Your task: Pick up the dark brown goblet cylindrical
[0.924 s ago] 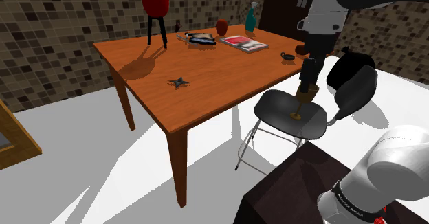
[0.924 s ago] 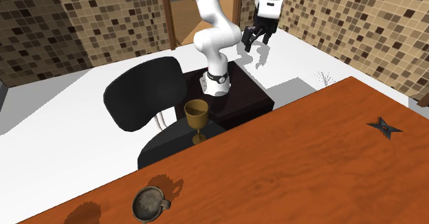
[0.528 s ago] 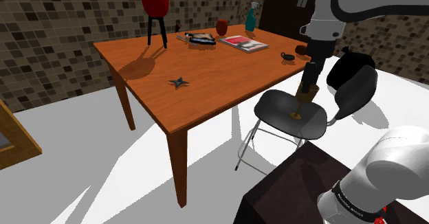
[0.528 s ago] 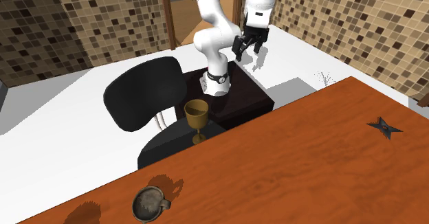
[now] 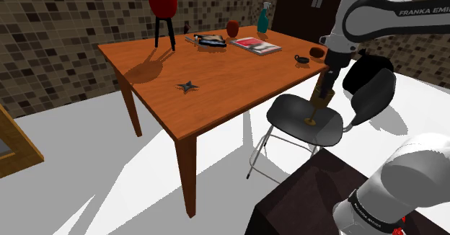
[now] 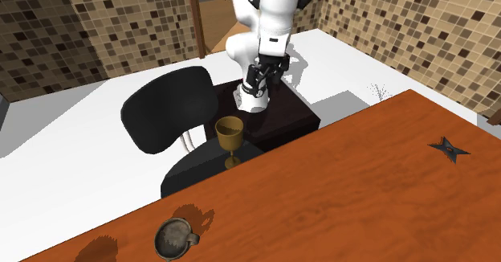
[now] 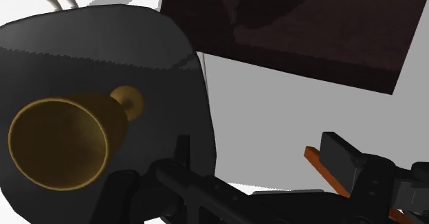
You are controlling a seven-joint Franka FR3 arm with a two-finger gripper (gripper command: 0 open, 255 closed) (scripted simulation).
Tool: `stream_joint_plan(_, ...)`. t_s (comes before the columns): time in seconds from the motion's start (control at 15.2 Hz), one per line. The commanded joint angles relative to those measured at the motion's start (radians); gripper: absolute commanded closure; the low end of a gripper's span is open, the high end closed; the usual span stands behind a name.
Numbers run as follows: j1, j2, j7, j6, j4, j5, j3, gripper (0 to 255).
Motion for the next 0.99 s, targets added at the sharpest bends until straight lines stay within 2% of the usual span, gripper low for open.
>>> stream_joint_plan(0.0,-0.014,0.031,-0.040,0.063,-0.009,-0.030,-0.036,0)
stream_joint_plan(0.53,-0.054,0.207,-0.205,0.303,0.023,-0.105,-0.191,0)
stream_joint_plan(0.92,-0.056,0.239,-0.205,0.383,-0.023,-0.112,-0.207,0)
